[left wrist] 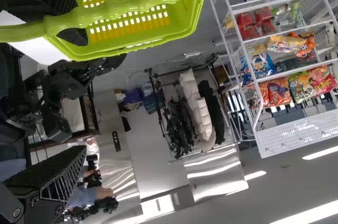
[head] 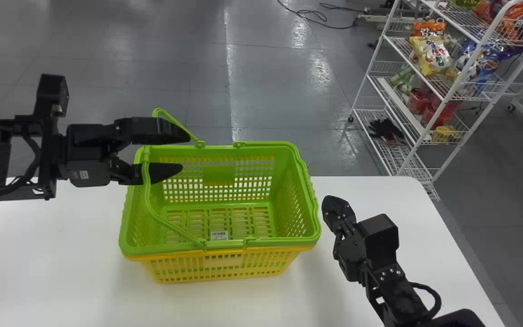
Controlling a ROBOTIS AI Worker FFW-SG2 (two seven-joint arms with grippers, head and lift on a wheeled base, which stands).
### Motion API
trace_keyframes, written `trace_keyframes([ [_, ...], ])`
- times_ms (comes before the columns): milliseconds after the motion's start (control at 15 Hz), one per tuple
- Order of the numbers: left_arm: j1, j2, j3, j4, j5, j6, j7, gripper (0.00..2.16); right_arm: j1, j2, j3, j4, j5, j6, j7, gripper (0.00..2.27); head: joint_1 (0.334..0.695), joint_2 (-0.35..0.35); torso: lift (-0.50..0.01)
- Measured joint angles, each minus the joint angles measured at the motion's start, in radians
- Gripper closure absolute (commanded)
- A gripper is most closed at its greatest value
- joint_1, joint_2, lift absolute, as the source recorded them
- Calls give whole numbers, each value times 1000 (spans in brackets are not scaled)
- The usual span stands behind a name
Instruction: Grasp handle with right gripper to insert into left gripper then lift and swing left to center
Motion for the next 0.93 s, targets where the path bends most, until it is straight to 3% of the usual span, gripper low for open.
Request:
trace_keyframes([
  [933,14,-7,0,-14,17,0,-5,120,-33,-1,23,16,-14,31,-2,2111,695,-143,-93],
])
